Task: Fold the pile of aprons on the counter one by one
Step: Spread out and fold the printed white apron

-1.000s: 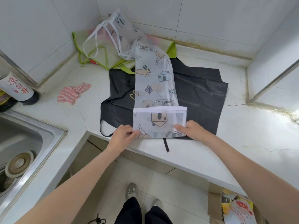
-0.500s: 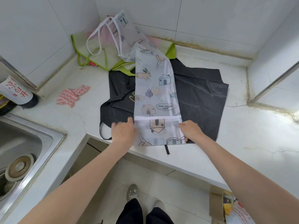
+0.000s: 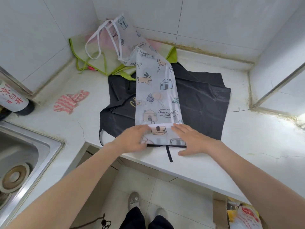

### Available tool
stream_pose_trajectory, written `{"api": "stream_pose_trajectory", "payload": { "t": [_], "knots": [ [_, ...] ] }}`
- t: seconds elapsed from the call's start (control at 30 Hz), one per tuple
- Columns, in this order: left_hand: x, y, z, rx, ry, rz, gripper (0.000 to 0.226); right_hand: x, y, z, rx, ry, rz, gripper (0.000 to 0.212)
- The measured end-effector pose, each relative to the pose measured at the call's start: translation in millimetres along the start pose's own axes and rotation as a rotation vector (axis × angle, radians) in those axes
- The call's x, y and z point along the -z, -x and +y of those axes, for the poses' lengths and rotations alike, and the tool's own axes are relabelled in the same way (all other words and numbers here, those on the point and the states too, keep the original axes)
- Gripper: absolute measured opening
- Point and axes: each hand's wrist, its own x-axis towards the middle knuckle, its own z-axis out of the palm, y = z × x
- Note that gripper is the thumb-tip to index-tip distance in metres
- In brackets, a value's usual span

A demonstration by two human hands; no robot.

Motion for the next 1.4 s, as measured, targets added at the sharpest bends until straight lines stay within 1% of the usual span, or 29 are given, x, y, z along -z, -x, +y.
{"api": "stream_pose_trajectory", "payload": {
  "t": [0.07,0.13,0.17,0.2,0.27,0.33,0.4,0.47,0.5,0.57,0.6,0.63,0.67,0.73,0.77,0.8,0.83,0.87,0.93,0.97,1.0,1.03,1.07,1.13,1.17,1.23,1.27,1.33,1.4],
  "knots": [
    [10.2,-0.4,-14.9,0.139,0.320,0.089,0.035,9.8,-0.7,10.5,-0.045,-0.209,0.097,0.069],
    [13.2,-3.4,-27.1,0.242,0.555,0.123,0.026,19.8,-5.0,17.8,-0.093,-0.411,0.159,0.032],
    [15.4,-7.4,-30.9,0.263,0.589,0.140,0.025,25.3,-9.2,18.4,-0.103,-0.497,0.156,0.024],
    [15.7,-11.8,-32.4,0.289,0.601,0.162,0.025,28.7,-14.5,17.1,-0.117,-0.569,0.150,0.022],
    [17.4,-22.7,-34.1,0.358,0.568,0.231,0.028,36.0,-28.1,10.2,-0.177,-0.636,0.213,0.017],
    [18.3,-28.7,-34.8,0.446,0.450,0.277,0.032,38.8,-42.0,1.0,-0.247,-0.614,0.279,0.021],
    [19.2,-32.2,-36.2,0.524,0.367,0.285,0.031,37.5,-55.6,-5.6,-0.317,-0.584,0.272,0.023],
    [18.0,-35.9,-38.0,0.549,0.277,0.321,0.024,35.6,-67.6,-7.6,-0.411,-0.527,0.262,0.022],
    [16.8,-37.4,-38.4,0.490,0.145,0.381,0.026,34.9,-72.9,-7.3,-0.458,-0.490,0.256,0.024],
    [11.9,-42.8,-41.4,0.169,-0.168,0.474,0.045,33.2,-81.8,-8.7,-0.540,-0.436,0.258,0.030],
    [8.4,-44.8,-41.4,-0.024,-0.286,0.429,0.052,32.0,-84.4,-9.9,-0.574,-0.432,0.278,0.034],
    [4.1,-47.1,-42.5,-0.156,-0.386,0.315,0.062,30.6,-87.4,-11.1,-0.597,-0.443,0.305,0.037],
    [1.3,-48.3,-43.9,-0.206,-0.457,0.177,0.075,29.7,-85.8,-13.6,-0.616,-0.450,0.349,0.039],
    [5.7,-53.4,-48.4,-0.161,-0.481,-0.061,0.094,31.3,-76.8,-19.3,-0.576,-0.307,0.531,0.043],
    [5.0,-54.3,-51.1,-0.124,-0.478,-0.105,0.101,31.2,-70.8,-21.5,-0.449,-0.179,0.628,0.049],
    [5.9,-56.7,-51.2,-0.116,-0.480,-0.100,0.107,30.0,-66.7,-19.5,-0.275,-0.062,0.666,0.058],
    [6.3,-58.2,-50.3,-0.119,-0.483,-0.095,0.109,28.0,-63.1,-16.7,-0.119,0.022,0.593,0.068],
    [6.2,-59.1,-50.8,-0.129,-0.496,-0.081,0.107,24.2,-62.2,-13.8,-0.021,0.075,0.448,0.077],
    [6.5,-64.1,-53.5,-0.109,-0.552,-0.010,0.094,16.7,-64.3,-6.6,-0.004,0.116,0.194,0.088],
    [8.2,-64.6,-55.1,-0.102,-0.556,0.045,0.081,15.1,-65.8,-3.0,-0.032,0.094,0.140,0.091],
    [11.0,-65.0,-57.2,-0.093,-0.530,0.041,0.069,14.8,-67.5,-0.1,-0.049,0.068,0.132,0.091],
    [14.5,-65.6,-60.4,-0.089,-0.505,0.060,0.065,15.5,-67.9,1.6,-0.055,0.051,0.145,0.090],
    [17.9,-65.5,-62.6,-0.100,-0.463,0.048,0.066,17.8,-67.4,2.8,-0.051,0.027,0.163,0.088],
    [29.0,-64.5,-71.0,-0.139,-0.325,0.091,0.071,23.8,-67.2,6.0,-0.049,-0.100,0.209,0.082],
    [36.7,-62.6,-76.1,-0.100,-0.183,0.090,0.069,28.5,-67.6,7.6,-0.062,-0.212,0.228,0.077],
    [54.8,-61.4,-83.4,0.013,0.158,0.042,0.051,43.7,-68.1,10.5,-0.130,-0.400,0.248,0.062],
    [59.0,-62.2,-86.5,0.047,0.247,0.039,0.038,52.2,-68.8,11.9,-0.168,-0.480,0.240,0.049],
    [64.5,-63.9,-88.8,0.147,0.354,0.070,0.030,67.7,-70.4,12.5,-0.213,-0.679,0.226,0.021],
    [62.2,-70.0,-89.4,0.242,0.436,0.096,0.030,75.0,-75.4,10.4,-0.257,-0.789,0.268,0.019]
  ]
}}
